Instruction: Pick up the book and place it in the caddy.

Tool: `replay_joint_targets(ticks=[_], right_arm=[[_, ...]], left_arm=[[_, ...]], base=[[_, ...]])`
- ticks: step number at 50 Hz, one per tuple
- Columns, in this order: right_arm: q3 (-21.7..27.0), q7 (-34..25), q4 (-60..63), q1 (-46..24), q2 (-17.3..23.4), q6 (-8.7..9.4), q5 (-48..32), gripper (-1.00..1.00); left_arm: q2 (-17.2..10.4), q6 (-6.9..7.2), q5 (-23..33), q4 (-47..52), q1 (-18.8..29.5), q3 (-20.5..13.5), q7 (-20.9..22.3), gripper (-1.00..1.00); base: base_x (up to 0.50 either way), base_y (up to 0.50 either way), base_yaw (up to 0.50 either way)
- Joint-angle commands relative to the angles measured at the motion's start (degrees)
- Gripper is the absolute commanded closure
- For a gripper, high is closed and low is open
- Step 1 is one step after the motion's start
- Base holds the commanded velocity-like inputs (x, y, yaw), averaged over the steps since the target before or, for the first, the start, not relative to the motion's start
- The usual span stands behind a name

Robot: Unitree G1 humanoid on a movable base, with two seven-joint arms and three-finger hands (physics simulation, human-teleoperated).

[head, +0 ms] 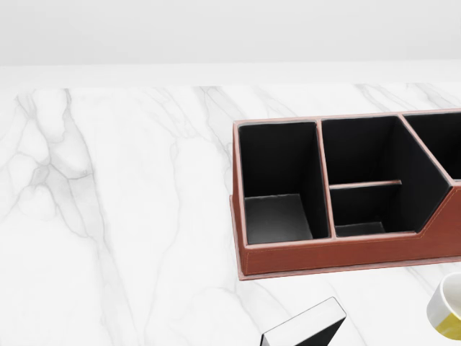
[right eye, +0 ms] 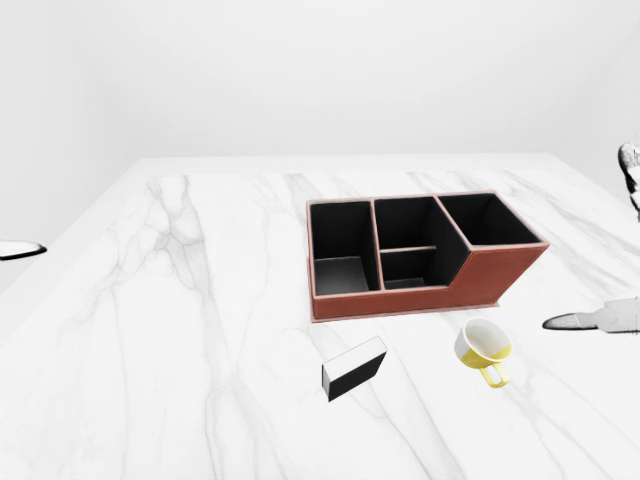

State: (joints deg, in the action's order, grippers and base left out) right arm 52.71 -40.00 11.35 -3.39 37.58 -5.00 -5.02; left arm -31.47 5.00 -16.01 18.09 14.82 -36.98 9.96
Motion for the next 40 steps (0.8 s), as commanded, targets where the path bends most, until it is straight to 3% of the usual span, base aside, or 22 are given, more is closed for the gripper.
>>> replay_joint_targets(ticks=[1, 16, 40], right_arm=[[-4.1, 0.0, 1.4, 0.9, -4.7, 0.00, -4.2, -1.00], [-9.8, 0.0, 0.9, 4.3, -12.5, 0.00, -10.9, -1.00], [-17.6, 0.0, 3.2, 6.0, -18.2, 0.00, -17.8, -1.00]], left_arm=[[0.2, 0.00, 0.2, -0.2, -0.1, 0.1, 0.1, -1.00], [0.2, 0.00, 0.3, -0.4, -0.2, 0.1, 0.1, -1.00], [0.0, 0.00, 0.0, 0.3, 0.1, 0.0, -0.1, -1.00]], base=[[0.00, 0.00, 0.00], [0.00, 0.00, 0.00], [0.00, 0.00, 0.00]])
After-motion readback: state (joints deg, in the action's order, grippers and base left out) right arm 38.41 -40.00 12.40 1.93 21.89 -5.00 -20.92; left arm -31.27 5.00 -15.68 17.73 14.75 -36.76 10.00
